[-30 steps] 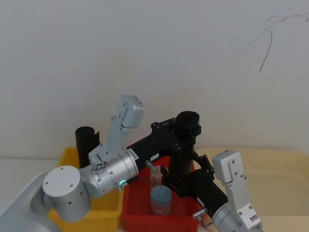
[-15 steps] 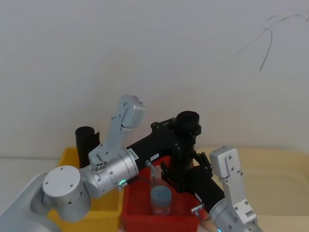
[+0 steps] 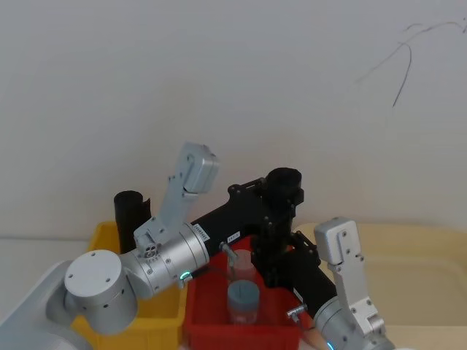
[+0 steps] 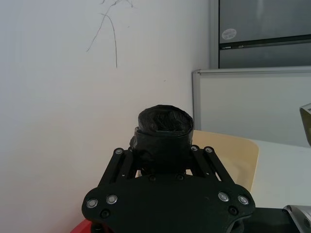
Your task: Pick up the garbage bag with the one hand and transfer it to the other hand.
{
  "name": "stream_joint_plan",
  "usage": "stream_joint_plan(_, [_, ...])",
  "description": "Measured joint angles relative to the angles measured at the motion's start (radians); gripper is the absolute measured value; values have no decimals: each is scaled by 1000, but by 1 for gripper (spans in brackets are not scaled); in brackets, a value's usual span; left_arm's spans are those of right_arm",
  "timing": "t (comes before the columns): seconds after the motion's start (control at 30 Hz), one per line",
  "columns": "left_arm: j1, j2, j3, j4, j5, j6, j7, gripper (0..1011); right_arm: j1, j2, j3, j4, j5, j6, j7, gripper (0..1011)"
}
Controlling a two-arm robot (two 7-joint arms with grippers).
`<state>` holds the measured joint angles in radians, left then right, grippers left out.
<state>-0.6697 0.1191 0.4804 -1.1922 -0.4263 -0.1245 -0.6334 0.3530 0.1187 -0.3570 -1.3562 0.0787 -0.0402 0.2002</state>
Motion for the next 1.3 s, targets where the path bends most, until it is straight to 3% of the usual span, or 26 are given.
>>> stream_joint_plan(0.37, [0, 0, 0, 0, 0, 0, 0, 398, 3, -5, 2, 5, -4, 3, -1, 566])
stream_joint_plan(0.5, [0, 0, 0, 0, 0, 0, 0, 473, 3, -5, 1, 6, -4, 6, -1, 566])
stream_joint_plan(0.8, [0, 0, 0, 0, 0, 0, 0, 773, 3, -6, 2, 7, -5, 7, -2, 565])
stream_joint_plan(1.1, [2, 2, 2, -3, -1, -8, 1, 987, 4, -7, 2, 8, -6, 7, -2, 565])
stream_joint_plan(1.3, [16, 11, 1, -22, -2, -19, 10, 1001, 4, -8, 2, 8, -6, 7, -2, 565])
